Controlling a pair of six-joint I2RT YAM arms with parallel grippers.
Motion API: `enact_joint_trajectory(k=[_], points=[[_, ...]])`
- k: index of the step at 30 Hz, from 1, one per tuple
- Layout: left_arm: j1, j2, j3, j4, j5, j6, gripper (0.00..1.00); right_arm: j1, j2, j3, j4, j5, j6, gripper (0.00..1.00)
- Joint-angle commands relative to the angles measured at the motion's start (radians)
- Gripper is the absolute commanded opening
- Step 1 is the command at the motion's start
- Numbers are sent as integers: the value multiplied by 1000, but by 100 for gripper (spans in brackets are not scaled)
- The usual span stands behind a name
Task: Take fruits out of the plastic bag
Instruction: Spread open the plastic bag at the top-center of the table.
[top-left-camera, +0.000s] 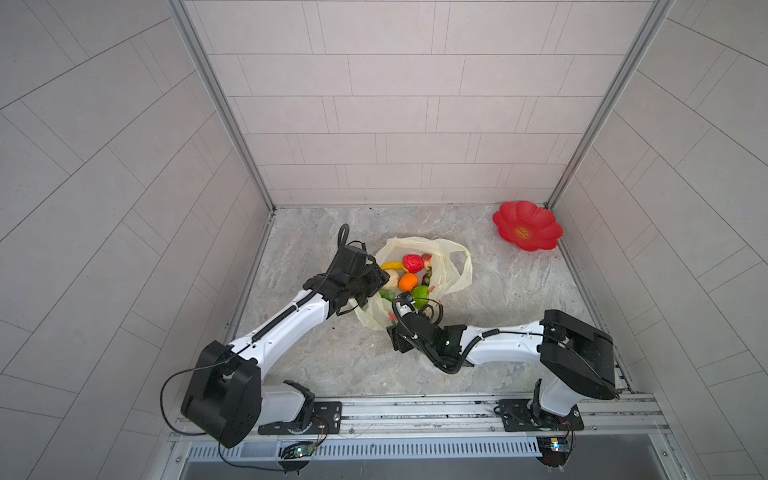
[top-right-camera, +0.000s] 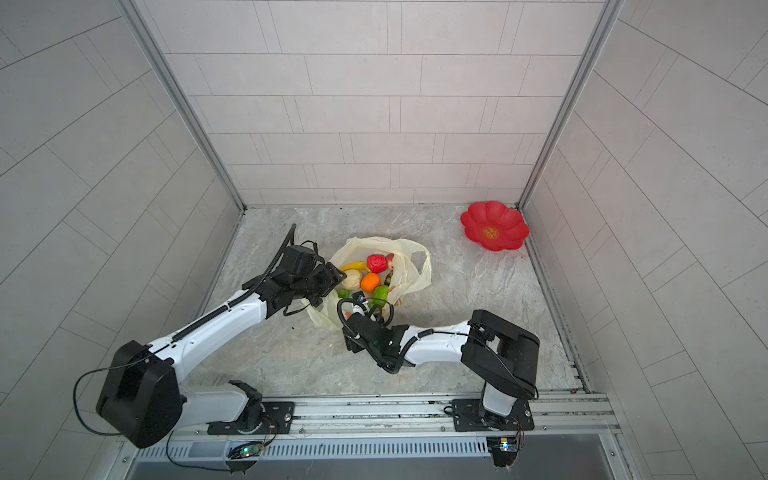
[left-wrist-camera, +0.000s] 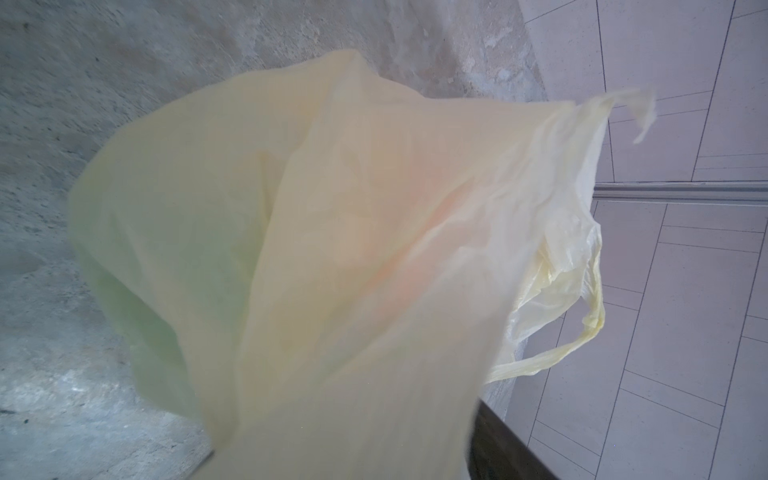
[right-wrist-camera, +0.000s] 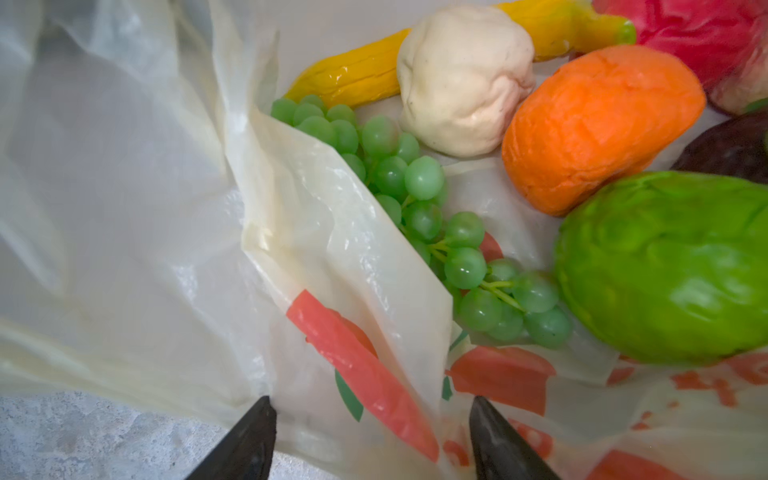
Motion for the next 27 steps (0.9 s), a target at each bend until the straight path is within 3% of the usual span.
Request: enact_joint_trajectory(k=[1, 4, 10, 18, 22, 27], points=[[18, -13, -56, 104, 101, -69, 72, 0, -16, 6, -8, 41, -1, 72], [25, 14, -118, 276, 209, -170, 72, -3, 8, 24, -28, 65, -6, 72], [23, -61, -77, 214, 161, -155, 79, -8, 129, 91, -38, 61, -11, 70], [57, -130, -137, 216, 227, -182, 80, -84, 130, 55, -44, 68, 46, 70], [83, -196, -172, 173, 237, -171, 82, -126, 124, 40, -42, 66, 54, 70], [136, -226, -180, -9, 237, -22, 81, -170, 110, 50, -31, 48, 36, 70]])
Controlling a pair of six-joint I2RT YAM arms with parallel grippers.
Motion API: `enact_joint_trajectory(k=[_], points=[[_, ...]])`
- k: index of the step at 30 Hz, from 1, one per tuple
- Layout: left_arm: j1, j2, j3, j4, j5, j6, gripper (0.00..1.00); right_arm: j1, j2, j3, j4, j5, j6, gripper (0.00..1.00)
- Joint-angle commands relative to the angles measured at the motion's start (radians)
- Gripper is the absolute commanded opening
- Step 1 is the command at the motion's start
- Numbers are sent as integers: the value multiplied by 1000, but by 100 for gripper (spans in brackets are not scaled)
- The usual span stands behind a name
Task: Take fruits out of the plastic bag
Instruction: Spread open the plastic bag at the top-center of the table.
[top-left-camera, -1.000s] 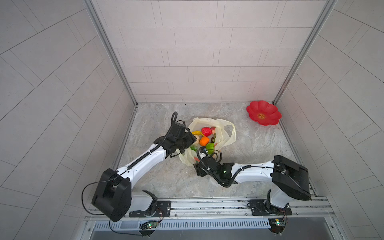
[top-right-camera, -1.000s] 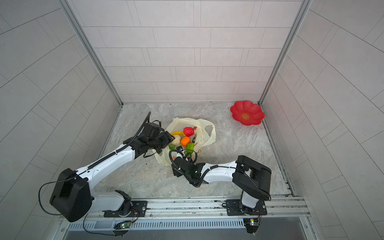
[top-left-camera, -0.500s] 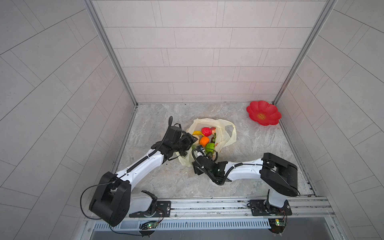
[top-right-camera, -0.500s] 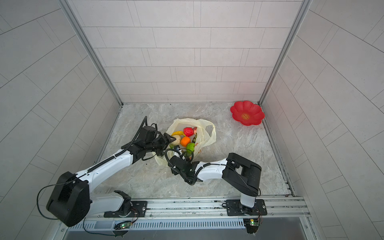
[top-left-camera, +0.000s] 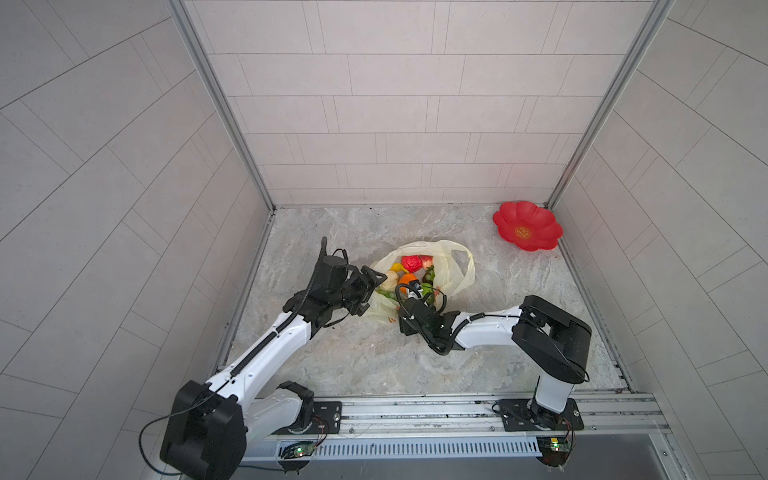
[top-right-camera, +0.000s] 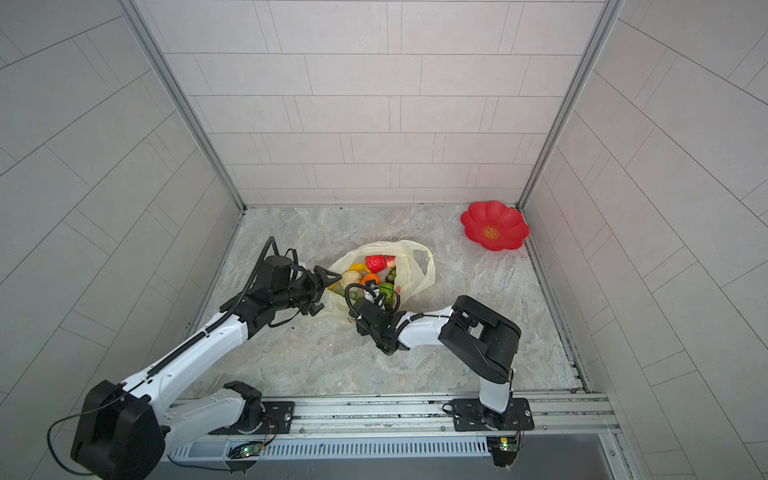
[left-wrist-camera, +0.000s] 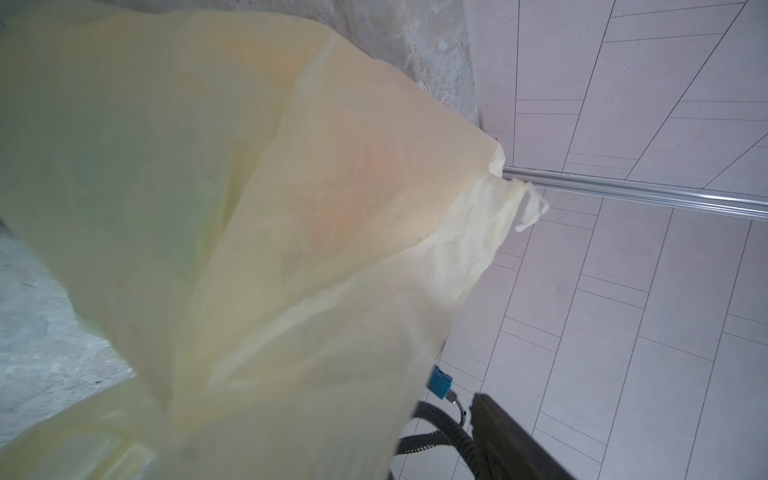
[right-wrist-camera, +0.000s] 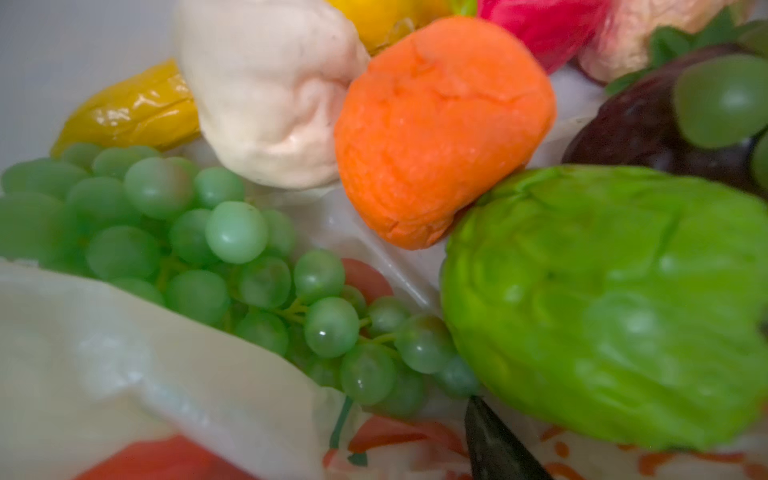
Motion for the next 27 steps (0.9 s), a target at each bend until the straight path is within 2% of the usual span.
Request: enact_joint_trajectory(k=[1, 6, 9, 14, 20, 23, 27], points=[[35, -20, -30, -115, 9, 113, 81, -17, -26, 10, -32, 11, -2, 70], [46, 50, -52, -212, -31, 276, 73, -18, -11, 63, -36, -21, -29, 69], [46, 57, -70, -188, -44, 300, 70, -18, 3, 81, -35, -38, -32, 68], [46, 53, -21, -206, -111, 359, 71, -17, 18, 83, -28, -54, -35, 67], [56, 196, 9, -162, -134, 398, 68, -19, 24, 90, -31, -49, -51, 66], [73, 247, 8, -125, -143, 410, 60, -28, 36, 92, -29, -47, -63, 67], [107, 264, -1, -116, -160, 431, 39, -53, 76, 109, -18, -59, -86, 68]])
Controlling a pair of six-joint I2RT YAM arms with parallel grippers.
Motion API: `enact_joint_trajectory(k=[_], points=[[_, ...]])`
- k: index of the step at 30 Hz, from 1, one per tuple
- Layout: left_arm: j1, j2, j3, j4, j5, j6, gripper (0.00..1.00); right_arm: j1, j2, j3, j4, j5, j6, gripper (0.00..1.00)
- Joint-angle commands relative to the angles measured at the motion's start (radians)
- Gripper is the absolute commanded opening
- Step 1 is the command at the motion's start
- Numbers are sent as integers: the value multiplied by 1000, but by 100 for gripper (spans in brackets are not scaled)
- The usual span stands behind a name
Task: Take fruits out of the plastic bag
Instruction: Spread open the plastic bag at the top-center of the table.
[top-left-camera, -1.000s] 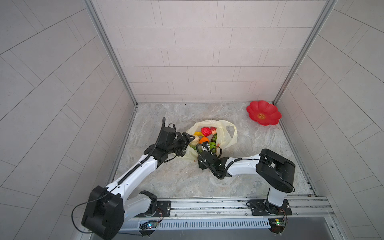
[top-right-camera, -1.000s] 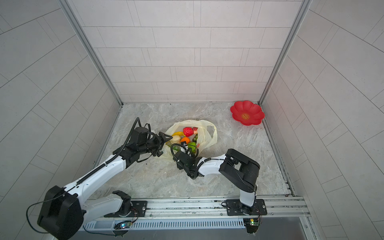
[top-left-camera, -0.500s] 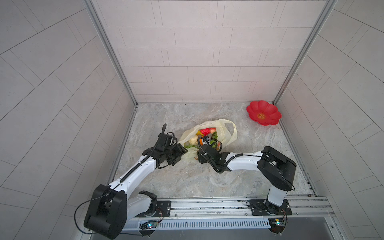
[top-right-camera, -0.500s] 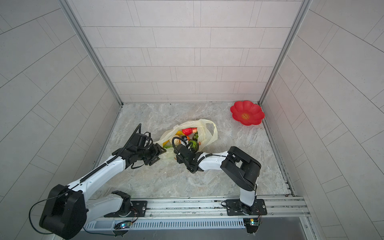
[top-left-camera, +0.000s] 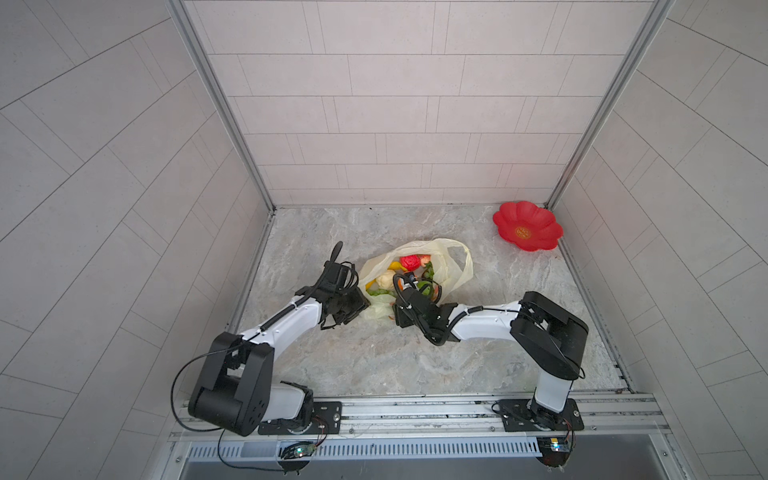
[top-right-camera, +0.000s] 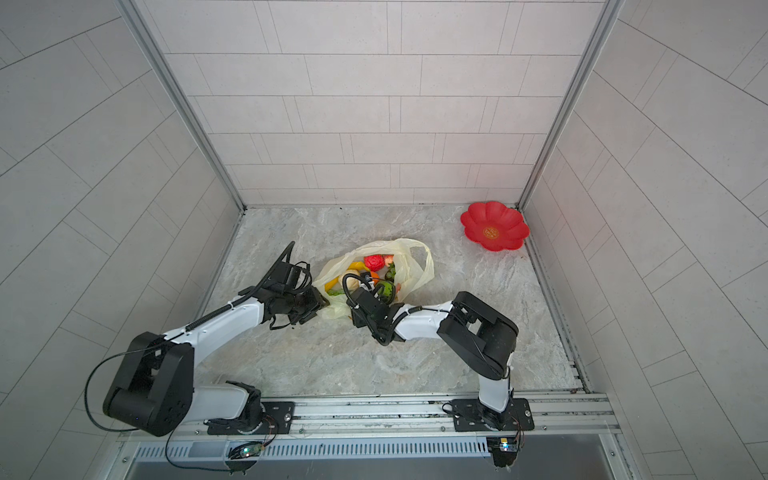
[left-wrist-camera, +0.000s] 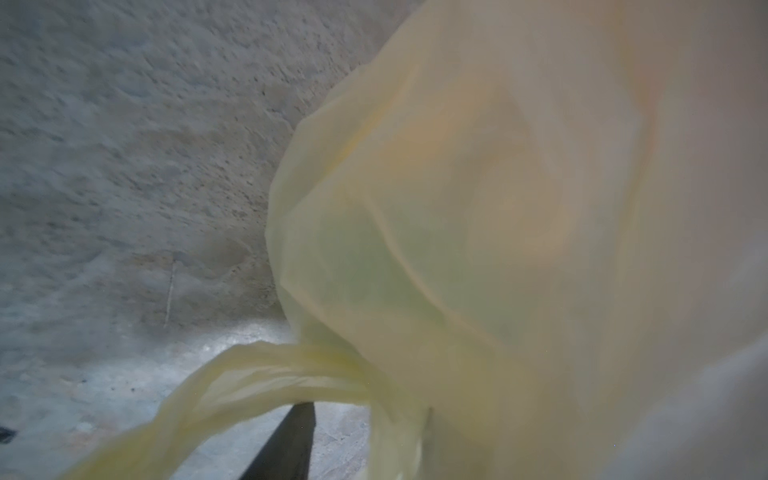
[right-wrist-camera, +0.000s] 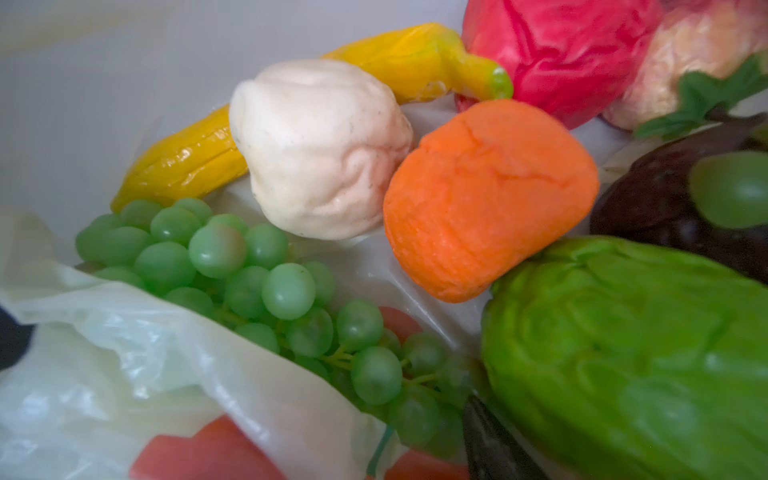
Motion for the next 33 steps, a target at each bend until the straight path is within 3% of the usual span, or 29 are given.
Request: enact_joint_trajectory(k=[1, 5, 10, 13, 20, 23, 33], points=[[43, -5, -7, 22, -33, 32, 34, -29, 50, 27, -7, -2, -29, 68], [130, -38, -68, 38, -8, 32, 14, -60, 94, 72, 7, -28, -51, 68], [268, -99, -148, 45, 35, 42, 6, -68, 155, 190, -13, -64, -121, 68], [277, -132, -157, 30, 34, 64, 5, -67, 150, 223, -41, -84, -146, 68], [140, -124, -132, 50, 18, 96, 2, -66, -98, 71, -89, -130, -151, 71], [70, -120, -121, 59, -20, 101, 0, -80, -166, 82, -149, -114, -180, 72], [8, -154, -90, 49, -73, 168, 0, -178, 31, 353, -260, -162, -229, 71]])
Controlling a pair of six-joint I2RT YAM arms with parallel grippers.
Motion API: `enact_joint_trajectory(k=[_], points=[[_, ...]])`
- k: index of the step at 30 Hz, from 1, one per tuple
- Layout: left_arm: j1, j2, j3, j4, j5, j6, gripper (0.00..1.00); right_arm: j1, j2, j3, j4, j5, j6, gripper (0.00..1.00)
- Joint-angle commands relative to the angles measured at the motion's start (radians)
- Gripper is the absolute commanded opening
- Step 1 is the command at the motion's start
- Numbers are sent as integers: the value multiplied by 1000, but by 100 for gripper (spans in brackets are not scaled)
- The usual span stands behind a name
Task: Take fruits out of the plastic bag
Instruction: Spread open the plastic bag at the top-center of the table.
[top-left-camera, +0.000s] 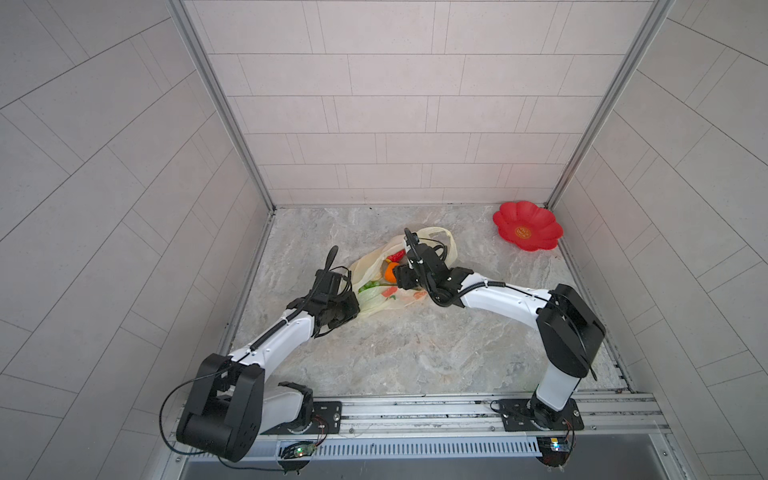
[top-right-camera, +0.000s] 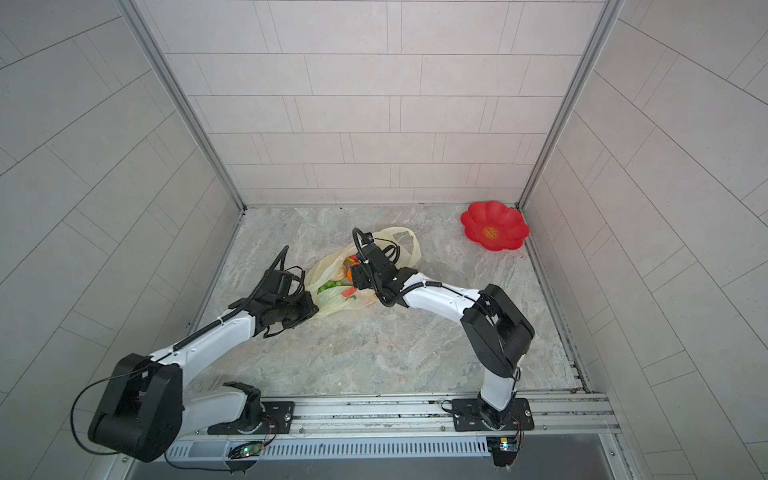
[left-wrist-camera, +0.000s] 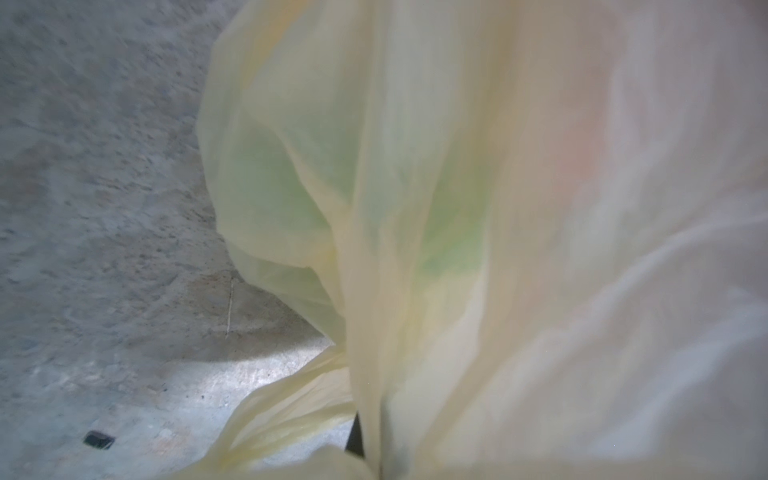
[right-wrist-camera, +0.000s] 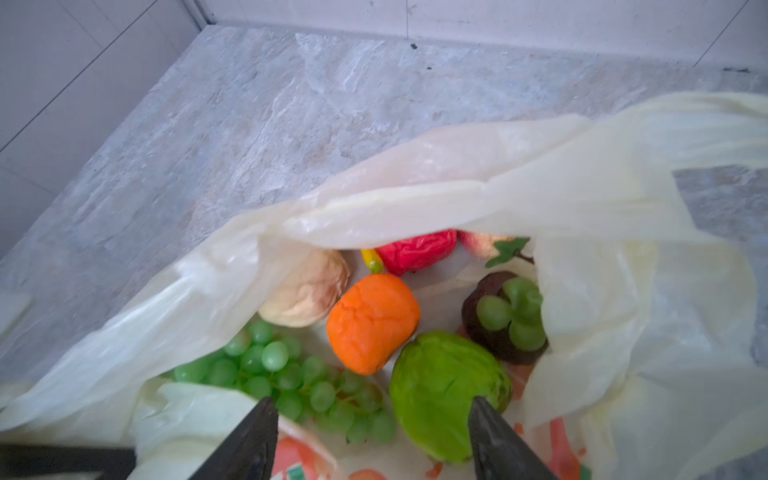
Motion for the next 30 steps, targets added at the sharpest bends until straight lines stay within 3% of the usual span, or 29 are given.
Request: enact_joint_trajectory(k=[1, 13, 17, 21, 30], points=[[-9, -25, 18, -6, -32, 48, 0, -4, 89, 85, -87, -17, -34, 70], [-112, -2, 16, 32, -87, 126, 0, -75, 388, 641, -313, -24, -69, 68], [-118, 41, 28, 63, -73, 142, 0, -86, 410, 723, -380, -37, -72, 68], [-123, 73, 40, 89, -60, 154, 0, -88, 333, 659, -407, -53, -96, 71], [-135, 59, 28, 130, -43, 189, 0, -114, 2, 294, -339, -130, -113, 76]])
